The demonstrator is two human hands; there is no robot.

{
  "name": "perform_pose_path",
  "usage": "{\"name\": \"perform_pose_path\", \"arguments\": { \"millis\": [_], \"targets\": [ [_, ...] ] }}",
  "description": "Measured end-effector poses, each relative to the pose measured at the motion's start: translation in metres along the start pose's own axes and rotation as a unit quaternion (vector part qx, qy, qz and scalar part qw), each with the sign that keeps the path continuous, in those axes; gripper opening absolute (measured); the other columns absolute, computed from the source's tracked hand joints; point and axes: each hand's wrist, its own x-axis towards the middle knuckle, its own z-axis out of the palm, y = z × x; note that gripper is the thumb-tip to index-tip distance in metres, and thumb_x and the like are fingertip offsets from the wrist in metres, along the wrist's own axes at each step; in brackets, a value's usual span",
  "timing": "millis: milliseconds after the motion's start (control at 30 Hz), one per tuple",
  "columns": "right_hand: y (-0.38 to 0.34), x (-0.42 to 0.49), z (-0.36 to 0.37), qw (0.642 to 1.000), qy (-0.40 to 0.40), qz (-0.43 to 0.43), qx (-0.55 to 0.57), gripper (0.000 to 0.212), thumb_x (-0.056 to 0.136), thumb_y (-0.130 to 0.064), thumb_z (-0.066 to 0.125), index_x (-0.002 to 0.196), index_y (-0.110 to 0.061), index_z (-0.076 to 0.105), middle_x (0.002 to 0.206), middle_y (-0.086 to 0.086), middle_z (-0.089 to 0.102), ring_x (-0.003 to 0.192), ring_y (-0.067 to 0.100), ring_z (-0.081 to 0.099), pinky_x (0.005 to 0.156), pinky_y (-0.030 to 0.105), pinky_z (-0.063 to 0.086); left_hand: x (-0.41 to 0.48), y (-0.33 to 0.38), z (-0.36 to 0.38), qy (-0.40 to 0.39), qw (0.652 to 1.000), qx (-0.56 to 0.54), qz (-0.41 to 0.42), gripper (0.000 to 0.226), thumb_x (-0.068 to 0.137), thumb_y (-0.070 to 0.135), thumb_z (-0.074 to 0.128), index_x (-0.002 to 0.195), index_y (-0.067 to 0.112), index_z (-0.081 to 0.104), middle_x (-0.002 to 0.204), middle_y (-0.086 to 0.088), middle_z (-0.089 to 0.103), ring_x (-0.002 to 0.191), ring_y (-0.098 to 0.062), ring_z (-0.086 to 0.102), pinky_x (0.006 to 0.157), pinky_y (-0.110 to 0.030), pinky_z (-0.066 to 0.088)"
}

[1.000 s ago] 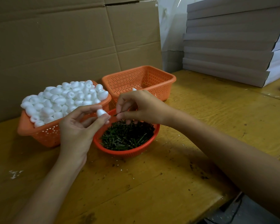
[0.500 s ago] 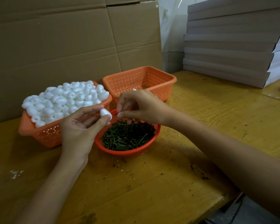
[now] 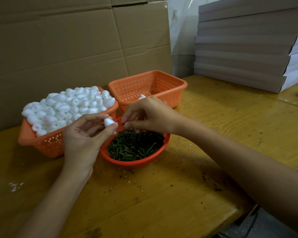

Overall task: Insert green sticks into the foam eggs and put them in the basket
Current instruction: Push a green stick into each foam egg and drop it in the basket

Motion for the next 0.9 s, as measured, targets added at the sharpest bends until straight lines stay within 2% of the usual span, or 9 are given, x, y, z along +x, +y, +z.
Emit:
{"name": "perform_pose_path", "arguments": {
  "millis": [133,233,400,800,900],
  "targets": [
    [-0.002,0.0001,0.0001,0.998,-0.002,0.0,-0.064,0.01,0.093,-0.02,0.079,0.103,-0.018,0.081,0.089,-0.008,0.079,0.079,0.0,0.072,0.084,0.033,0.057,0.0,0.0001,-0.0003,-0.007,1.0,0.002,0.0,0.025,0.073,0.011,0.091,0.095,0.016,0.079,0.103,-0.012,0.08,0.101,-0.033,0.079,0.075,-0.03,0.065],
    [-0.0025,0.0,0.0007,0.994,-0.003,0.002,-0.108,0.008,0.09,-0.019,0.079,0.098,-0.021,0.08,0.093,-0.011,0.077,0.088,0.001,0.069,0.084,0.032,0.055,0.0,0.0013,-0.0003,-0.013,1.0,0.003,-0.004,0.026,0.071,0.016,0.092,0.094,0.015,0.079,0.103,-0.013,0.08,0.1,-0.036,0.079,0.076,-0.031,0.065],
    [-0.0017,-0.0003,0.0019,0.984,-0.026,-0.006,-0.174,0.007,0.089,-0.024,0.08,0.096,-0.026,0.078,0.096,-0.016,0.075,0.091,0.001,0.066,0.085,0.033,0.055,0.0004,0.002,-0.0003,-0.018,1.0,0.001,-0.012,0.026,0.069,0.019,0.091,0.093,0.016,0.08,0.101,-0.012,0.08,0.095,-0.036,0.079,0.075,-0.03,0.065],
    [-0.0023,0.0001,0.0044,0.975,-0.055,-0.008,-0.217,0.01,0.092,-0.03,0.077,0.101,-0.026,0.078,0.101,-0.015,0.076,0.096,0.006,0.069,0.085,0.036,0.054,0.0013,-0.0006,-0.0013,-0.019,0.999,0.029,-0.011,0.025,0.071,0.013,0.091,0.092,0.024,0.082,0.104,-0.005,0.081,0.088,-0.022,0.08,0.075,-0.029,0.065],
    [-0.0027,0.0001,0.004,0.974,-0.059,-0.007,-0.217,0.01,0.092,-0.03,0.076,0.102,-0.026,0.078,0.101,-0.015,0.076,0.095,0.005,0.069,0.084,0.035,0.055,0.0011,-0.0013,-0.0012,-0.019,0.999,0.032,-0.01,0.026,0.071,0.016,0.091,0.093,0.027,0.082,0.098,0.0,0.081,0.082,-0.017,0.079,0.076,-0.028,0.065]
  ]
}}
